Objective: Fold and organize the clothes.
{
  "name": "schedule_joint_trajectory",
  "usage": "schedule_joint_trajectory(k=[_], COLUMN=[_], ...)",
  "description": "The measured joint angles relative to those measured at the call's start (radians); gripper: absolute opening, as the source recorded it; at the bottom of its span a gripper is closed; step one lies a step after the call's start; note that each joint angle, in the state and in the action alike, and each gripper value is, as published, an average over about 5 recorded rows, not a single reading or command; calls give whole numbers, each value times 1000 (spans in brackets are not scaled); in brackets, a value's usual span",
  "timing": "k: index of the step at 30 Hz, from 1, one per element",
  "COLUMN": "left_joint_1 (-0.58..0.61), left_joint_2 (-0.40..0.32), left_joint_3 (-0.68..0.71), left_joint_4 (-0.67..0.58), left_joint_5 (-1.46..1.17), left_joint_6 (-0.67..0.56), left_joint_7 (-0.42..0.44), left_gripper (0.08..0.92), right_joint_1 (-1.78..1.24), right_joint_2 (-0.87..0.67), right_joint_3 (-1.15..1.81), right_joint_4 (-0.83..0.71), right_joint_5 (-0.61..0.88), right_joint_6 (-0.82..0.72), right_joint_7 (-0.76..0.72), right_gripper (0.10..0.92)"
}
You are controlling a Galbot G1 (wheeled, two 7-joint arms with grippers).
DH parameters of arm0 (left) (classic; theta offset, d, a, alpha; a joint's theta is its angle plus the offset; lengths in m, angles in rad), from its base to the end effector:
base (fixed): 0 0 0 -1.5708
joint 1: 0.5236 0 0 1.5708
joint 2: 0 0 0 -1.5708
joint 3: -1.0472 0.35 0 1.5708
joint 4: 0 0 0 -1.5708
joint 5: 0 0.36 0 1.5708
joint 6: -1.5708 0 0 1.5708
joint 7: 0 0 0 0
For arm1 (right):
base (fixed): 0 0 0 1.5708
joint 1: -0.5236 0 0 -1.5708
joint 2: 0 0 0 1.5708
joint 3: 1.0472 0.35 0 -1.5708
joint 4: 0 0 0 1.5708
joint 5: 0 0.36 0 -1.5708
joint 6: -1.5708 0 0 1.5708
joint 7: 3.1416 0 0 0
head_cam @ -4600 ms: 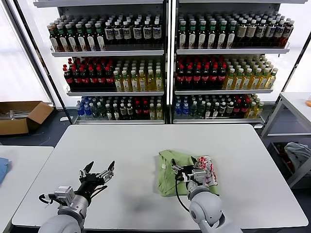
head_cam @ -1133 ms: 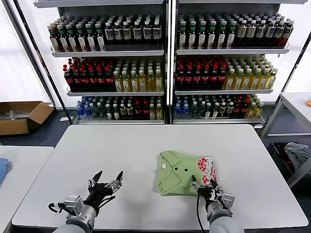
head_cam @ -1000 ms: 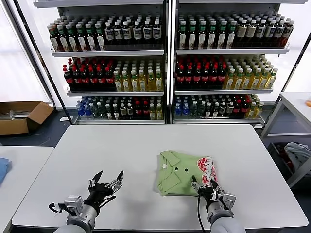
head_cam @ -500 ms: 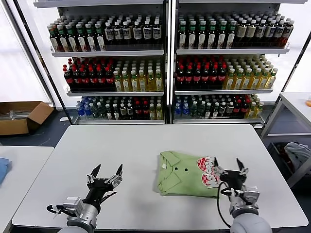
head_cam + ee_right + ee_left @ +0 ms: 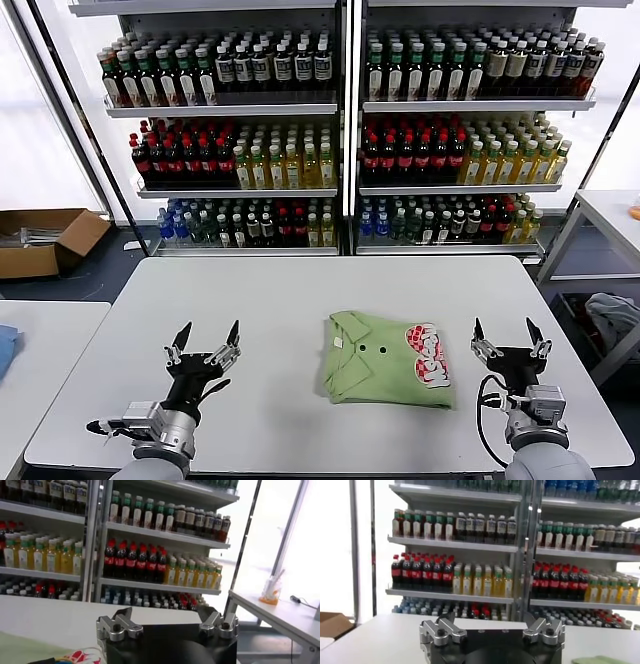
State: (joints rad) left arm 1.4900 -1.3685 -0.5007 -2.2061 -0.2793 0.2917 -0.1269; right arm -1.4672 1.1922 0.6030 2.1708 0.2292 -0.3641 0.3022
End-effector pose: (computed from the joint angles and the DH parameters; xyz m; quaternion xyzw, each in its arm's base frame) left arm 0.2039 0.0209 -0.2460 -0.0186 -0.9969 0.0425 0.0629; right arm 0.2184 -0.0761 -0.2373 -0.0953 -0.9878 0.0944 0.0792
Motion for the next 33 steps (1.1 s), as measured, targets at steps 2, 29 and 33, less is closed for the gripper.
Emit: schedule_joint_trajectory(k=[2, 29, 33], left_joint_1=[-2, -10, -13], left_joint_2=[2, 6, 5], left_joint_3=[-3, -13, -13], left_joint_4=[5, 22, 26], left_joint_5=[-2, 27, 34], left_joint_6=[-6, -10, -5], left_joint_7=[-6, -7, -5], left_gripper=[823, 823, 823], right_joint_1=[0, -2, 0], right_joint_2=[4, 1, -3], right_joint_3=[5, 27, 29], right_joint_4=[3, -7, -15], right_joint_5=[-4, -4, -1], right_joint_6=[-5, -17, -17], right_joint_7=[-2, -10, -11], right_gripper=[823, 823, 823])
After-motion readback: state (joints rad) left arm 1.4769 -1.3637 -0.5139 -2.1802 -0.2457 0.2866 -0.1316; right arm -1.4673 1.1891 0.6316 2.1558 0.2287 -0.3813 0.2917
